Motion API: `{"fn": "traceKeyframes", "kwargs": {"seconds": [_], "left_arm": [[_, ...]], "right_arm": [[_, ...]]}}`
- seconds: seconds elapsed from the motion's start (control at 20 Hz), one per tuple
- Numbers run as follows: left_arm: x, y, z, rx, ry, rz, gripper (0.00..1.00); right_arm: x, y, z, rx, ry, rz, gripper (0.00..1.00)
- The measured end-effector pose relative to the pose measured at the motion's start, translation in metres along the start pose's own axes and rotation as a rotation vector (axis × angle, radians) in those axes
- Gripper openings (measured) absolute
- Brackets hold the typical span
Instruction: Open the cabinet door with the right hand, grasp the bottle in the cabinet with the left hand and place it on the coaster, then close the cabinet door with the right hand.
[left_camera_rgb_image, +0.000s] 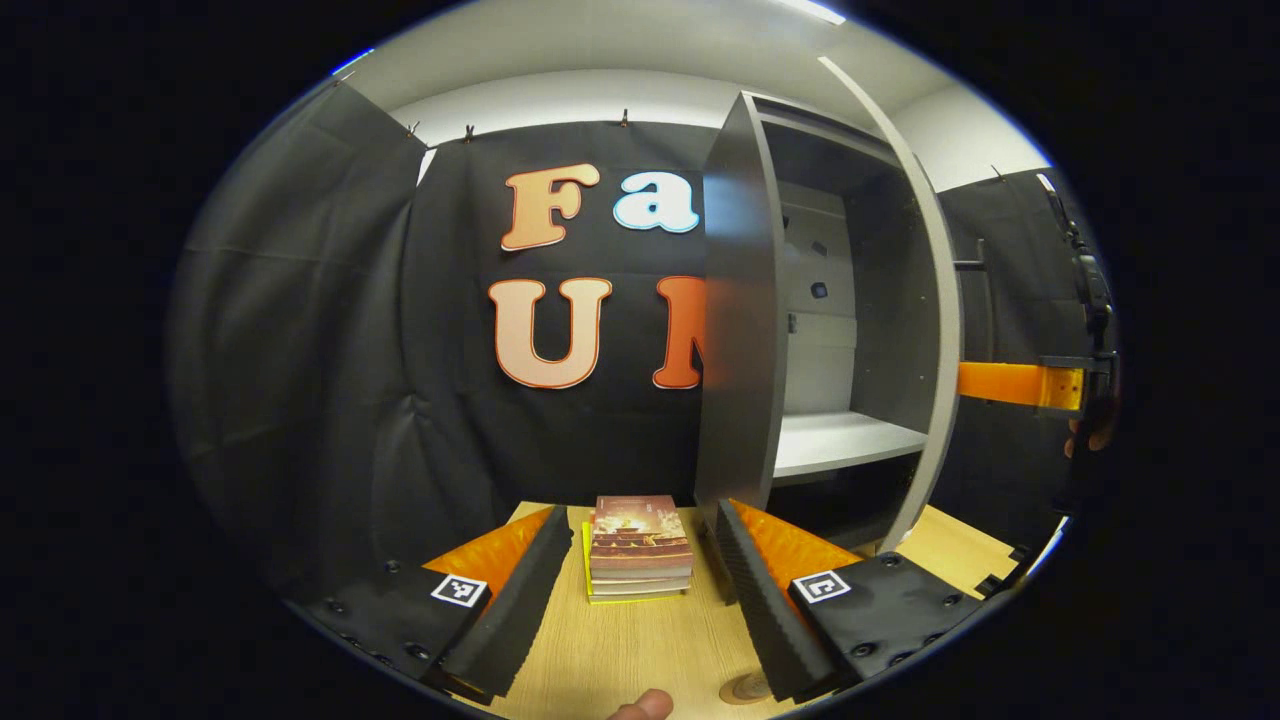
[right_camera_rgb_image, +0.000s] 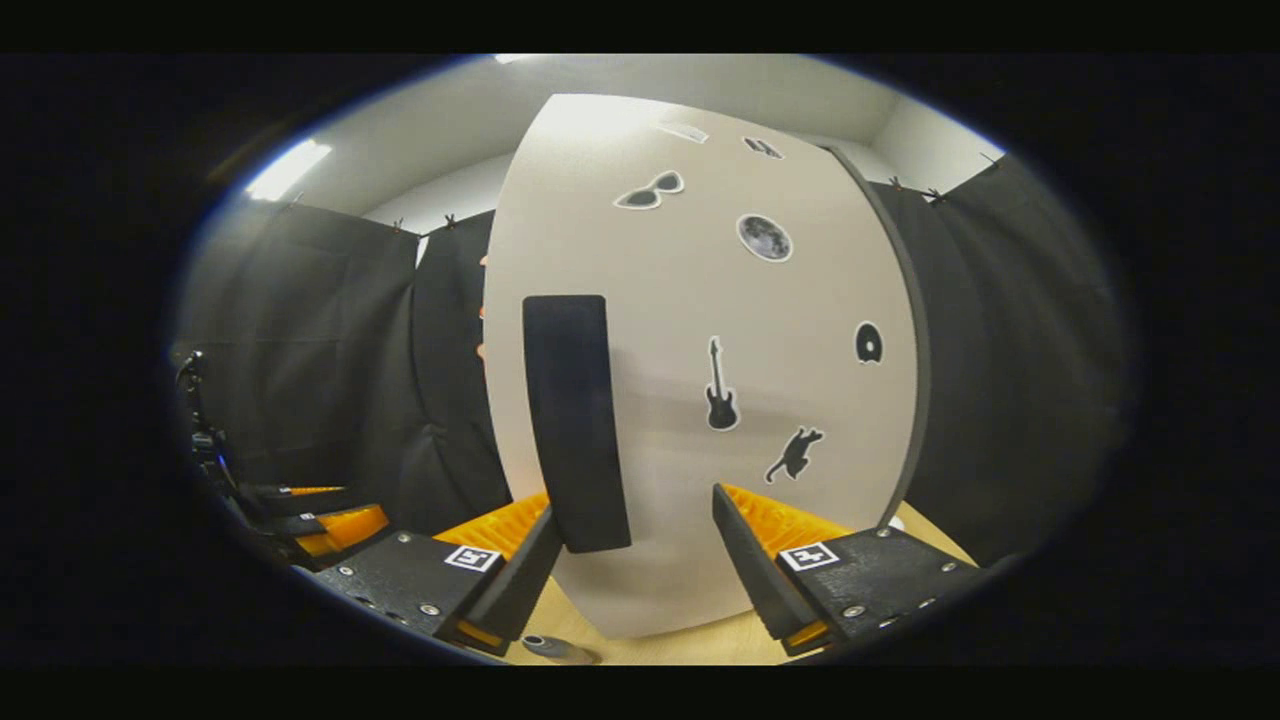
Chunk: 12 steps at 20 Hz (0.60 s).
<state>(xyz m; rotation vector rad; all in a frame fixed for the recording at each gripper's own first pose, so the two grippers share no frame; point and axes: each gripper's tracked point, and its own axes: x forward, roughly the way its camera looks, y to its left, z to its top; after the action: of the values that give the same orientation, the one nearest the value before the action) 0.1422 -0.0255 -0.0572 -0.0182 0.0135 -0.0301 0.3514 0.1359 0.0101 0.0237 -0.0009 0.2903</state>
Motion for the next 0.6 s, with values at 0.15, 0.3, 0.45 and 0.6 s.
{"fn": "traceKeyframes", "kwargs": {"seconds": [0.15, 0.3, 0.45, 0.6], "left_arm": [[0.011, 0.007, 0.003, -0.011, -0.005, -0.010, 0.95], [0.024, 0.012, -0.003, -0.022, 0.005, -0.027, 0.95], [0.034, 0.015, -0.012, -0.040, 0.039, -0.045, 0.95], [0.048, 0.017, -0.016, -0.070, 0.042, -0.061, 0.95]], "right_arm": [[0.029, 0.012, -0.002, 0.012, -0.011, -0.002, 0.86], [0.060, 0.018, -0.008, 0.040, -0.021, -0.013, 0.87], [0.086, 0.022, -0.009, 0.070, -0.024, -0.023, 0.89], [0.096, 0.021, -0.011, 0.074, -0.036, -0.062, 0.90]]}}
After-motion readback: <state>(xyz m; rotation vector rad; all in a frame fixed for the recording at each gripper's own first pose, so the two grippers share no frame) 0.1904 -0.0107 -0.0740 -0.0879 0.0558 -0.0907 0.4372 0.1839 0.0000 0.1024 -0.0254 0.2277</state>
